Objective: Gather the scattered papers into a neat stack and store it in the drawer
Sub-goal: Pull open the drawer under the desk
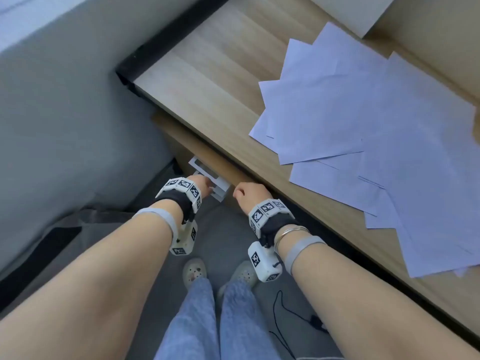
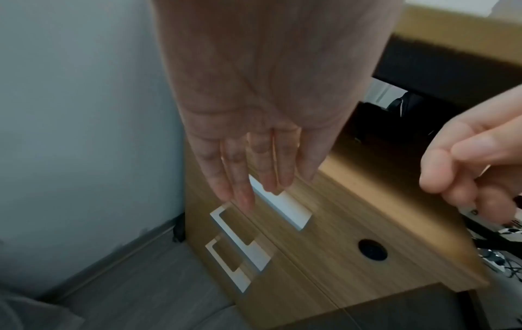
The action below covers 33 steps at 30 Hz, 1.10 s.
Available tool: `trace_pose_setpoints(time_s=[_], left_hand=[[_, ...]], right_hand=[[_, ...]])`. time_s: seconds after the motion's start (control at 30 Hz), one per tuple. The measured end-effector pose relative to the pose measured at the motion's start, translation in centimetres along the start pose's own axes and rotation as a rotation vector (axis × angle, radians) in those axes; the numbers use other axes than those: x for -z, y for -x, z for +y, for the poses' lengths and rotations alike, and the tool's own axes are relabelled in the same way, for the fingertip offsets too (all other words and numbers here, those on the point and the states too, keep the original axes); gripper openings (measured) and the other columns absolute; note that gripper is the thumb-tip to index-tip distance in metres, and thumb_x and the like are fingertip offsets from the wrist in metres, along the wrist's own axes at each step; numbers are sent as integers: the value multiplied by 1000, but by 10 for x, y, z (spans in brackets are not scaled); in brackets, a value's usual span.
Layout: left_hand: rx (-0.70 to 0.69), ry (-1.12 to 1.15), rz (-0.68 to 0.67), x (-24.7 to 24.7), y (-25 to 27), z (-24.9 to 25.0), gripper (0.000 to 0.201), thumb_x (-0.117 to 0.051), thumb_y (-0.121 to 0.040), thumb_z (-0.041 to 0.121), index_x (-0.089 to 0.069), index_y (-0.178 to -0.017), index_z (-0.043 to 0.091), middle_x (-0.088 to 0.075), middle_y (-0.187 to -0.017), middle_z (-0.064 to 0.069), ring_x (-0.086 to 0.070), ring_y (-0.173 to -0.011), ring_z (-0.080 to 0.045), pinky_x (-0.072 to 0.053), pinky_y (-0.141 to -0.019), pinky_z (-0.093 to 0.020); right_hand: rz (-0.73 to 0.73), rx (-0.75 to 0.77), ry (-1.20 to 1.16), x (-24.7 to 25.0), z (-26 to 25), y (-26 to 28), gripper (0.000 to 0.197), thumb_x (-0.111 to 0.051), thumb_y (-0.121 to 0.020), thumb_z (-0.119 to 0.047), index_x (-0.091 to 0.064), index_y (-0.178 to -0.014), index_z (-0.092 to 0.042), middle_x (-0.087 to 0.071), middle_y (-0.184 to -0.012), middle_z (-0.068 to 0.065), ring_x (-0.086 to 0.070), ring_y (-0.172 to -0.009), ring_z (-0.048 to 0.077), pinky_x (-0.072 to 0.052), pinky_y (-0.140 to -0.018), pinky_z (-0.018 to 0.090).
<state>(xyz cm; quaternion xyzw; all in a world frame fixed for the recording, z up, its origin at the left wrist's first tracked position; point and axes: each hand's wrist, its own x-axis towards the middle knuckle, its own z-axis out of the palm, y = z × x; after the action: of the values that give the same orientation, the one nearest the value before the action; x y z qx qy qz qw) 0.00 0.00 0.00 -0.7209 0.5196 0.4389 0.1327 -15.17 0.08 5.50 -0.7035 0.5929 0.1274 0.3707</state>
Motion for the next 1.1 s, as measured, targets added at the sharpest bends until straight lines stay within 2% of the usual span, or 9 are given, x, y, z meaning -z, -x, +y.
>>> trace_pose_setpoints(time_s=[0.17,0.33,0.5,0.6,0.67,0.77,0.87,0.93,1.1], left_hand=[[6,9,-10,-8,-27,1,45,-44,-95,18,-43,-140,16,-46,-144,-11,-52,-125,-28,-42,-100,-32],[-27,32,42,-16,-50,-6,51,-46,-93,13,-36,-143,14,-31,-154,-5,-38,-138,-26,-35,-110,-35],[-31,156,89,-24,-54,-12,42,-47,-91,11,-48,-133,9,-48,-142,-10,-48,-127,-28,-40,-102,-33],[86,310,73,-20,-50,-10,38,-44,-94,17,-46,-131,9,-57,-130,-14,-56,-116,-33,-44,-87,-35],[162,479,154,-23,-47,-12,43,-44,-94,27,-39,-133,10,-59,-126,-16,-58,-112,-36,-43,-83,-36],[305,651,227,-24,-40,-13,58,-44,-93,41,-29,-139,10,-58,-124,-20,-58,-110,-37,-45,-84,-39],[442,731,220,-20,-33,-11,69,-44,-90,48,-22,-144,12,-57,-126,-20,-58,-111,-39,-46,-85,-40],[506,736,215,-18,-28,-14,69,-46,-88,48,-26,-143,11,-57,-126,-18,-58,-110,-38,-46,-82,-39],[571,751,198,-23,-17,-29,61,-51,-83,37,-35,-134,9,-61,-114,-15,-62,-98,-34,-45,-74,-37]], right_hand=[[-42,-37,1,-17,8,-20,30,-37,-90,-13,-66,-98,-12,-70,-100,11,-65,-91,34,-55,-77,39],[-62,-39,-16,-27,13,-36,32,-36,-93,-14,-66,-100,-12,-69,-104,11,-64,-95,33,-55,-80,38],[-89,-53,-17,-29,14,-42,34,-34,-94,-14,-66,-104,-13,-68,-108,10,-63,-96,31,-52,-78,35],[-87,-49,-6,-28,11,-45,33,-34,-94,-14,-66,-103,-12,-68,-107,11,-63,-95,32,-51,-76,34],[-84,-46,-5,-28,9,-47,33,-34,-94,-14,-66,-103,-11,-68,-105,12,-63,-93,32,-51,-73,34],[-89,-52,-15,-27,7,-49,32,-35,-93,-14,-65,-102,-9,-68,-104,13,-64,-92,32,-44,-65,29],[-85,-47,-8,-25,5,-48,32,-34,-93,-12,-65,-102,-8,-69,-103,12,-65,-92,33,-49,-68,31],[-84,-47,-8,-24,4,-47,33,-34,-93,-11,-66,-102,-9,-69,-103,11,-64,-88,31,-49,-67,32],[-75,-56,6,-25,4,-46,34,-33,-93,-10,-66,-100,-12,-69,-102,9,-56,-74,22,-40,-57,22]])
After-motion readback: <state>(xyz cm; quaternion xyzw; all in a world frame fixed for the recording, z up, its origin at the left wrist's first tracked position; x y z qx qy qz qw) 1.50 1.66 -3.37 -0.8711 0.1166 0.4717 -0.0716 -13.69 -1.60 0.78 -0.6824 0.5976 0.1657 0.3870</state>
